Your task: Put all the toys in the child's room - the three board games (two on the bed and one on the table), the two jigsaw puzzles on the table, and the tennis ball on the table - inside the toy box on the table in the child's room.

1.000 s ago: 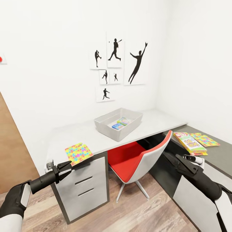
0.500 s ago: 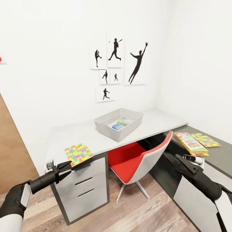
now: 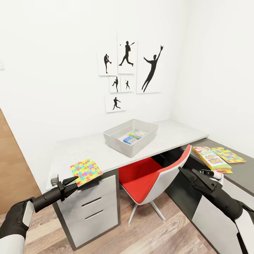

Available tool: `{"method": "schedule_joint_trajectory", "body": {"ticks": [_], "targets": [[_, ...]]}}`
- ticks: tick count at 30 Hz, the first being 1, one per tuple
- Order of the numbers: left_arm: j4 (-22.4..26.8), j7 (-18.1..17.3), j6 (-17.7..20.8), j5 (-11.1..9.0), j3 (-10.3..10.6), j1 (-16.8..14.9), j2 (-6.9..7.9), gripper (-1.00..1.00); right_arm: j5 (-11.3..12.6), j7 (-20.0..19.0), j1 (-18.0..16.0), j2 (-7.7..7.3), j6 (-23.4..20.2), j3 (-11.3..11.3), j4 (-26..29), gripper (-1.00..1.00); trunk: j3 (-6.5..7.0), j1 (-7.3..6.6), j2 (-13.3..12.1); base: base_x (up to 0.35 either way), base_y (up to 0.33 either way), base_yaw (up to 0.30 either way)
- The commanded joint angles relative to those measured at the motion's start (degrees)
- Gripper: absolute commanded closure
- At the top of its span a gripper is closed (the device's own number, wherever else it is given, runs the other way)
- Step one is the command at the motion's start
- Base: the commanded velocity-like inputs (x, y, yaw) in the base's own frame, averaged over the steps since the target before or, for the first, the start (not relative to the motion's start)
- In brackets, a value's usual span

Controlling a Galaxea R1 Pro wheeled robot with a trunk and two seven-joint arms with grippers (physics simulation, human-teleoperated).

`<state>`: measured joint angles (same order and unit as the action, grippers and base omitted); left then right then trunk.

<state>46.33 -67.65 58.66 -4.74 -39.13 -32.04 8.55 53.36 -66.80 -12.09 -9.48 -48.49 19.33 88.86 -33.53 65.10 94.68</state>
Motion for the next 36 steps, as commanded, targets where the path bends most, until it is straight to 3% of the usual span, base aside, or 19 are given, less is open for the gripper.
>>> {"method": "schedule_joint_trajectory", "body": {"ticks": [1, 15, 36], "targets": [[0.0, -0.1, 0.4, -0.1, -0.1, 0.0, 0.0, -1.0, 0.2, 0.0, 0.0, -0.01, -0.3, 0.0, 0.0, -1.0, -0.06, 0.0, 0.0, 0.086, 0.0, 0.0], [0.0, 0.0, 0.4, 0.0, -0.1, 0.0, -0.1, -1.0, -1.1, -0.1, 0.0, 0.07, -0.3, 0.1, 0.0, -1.0, -0.06, 0.0, 0.0, 0.045, -0.033, 0.0], [0.0, 0.0, 0.4, -0.1, -0.1, 0.0, -0.11, -1.0, -1.2, -0.1, 0.0, 0.08, -0.3, 0.2, 0.0, -1.0, -0.06, 0.0, 0.0, 0.011, -0.028, 0.0]]}}
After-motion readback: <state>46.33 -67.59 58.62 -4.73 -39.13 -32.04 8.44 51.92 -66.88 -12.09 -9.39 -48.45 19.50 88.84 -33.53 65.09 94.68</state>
